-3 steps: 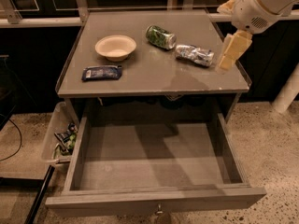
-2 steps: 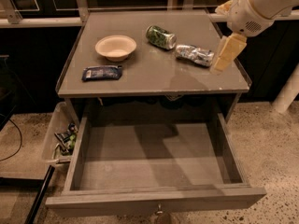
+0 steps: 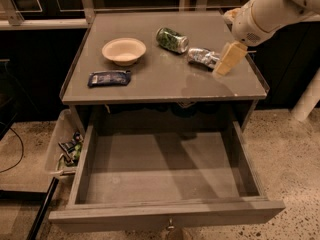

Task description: Place redbull can into top drawer

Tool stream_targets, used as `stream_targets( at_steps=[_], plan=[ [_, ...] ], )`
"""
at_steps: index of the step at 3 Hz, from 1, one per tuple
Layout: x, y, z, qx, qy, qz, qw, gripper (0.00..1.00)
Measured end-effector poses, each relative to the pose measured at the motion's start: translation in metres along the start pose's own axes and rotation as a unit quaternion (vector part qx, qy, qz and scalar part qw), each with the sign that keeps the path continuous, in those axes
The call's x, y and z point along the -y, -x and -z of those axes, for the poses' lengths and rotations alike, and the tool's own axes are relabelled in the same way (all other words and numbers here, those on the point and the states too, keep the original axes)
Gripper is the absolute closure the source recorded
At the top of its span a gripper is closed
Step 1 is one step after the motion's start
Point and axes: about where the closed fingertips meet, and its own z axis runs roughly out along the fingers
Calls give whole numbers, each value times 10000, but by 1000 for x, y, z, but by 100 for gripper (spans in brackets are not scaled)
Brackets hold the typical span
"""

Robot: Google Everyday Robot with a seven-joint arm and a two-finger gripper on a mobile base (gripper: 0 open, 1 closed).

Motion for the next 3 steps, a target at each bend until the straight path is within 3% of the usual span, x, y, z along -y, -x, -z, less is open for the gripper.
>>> stream_targets(
  at_steps=[1,2,3],
  plan=[
    [12,-17,-27,388,4,-412,9984,0],
    [17,-31,-53,845,204,-964,9915,0],
    [19,-35,-74,1341,496,-1410,9796,0]
  ],
)
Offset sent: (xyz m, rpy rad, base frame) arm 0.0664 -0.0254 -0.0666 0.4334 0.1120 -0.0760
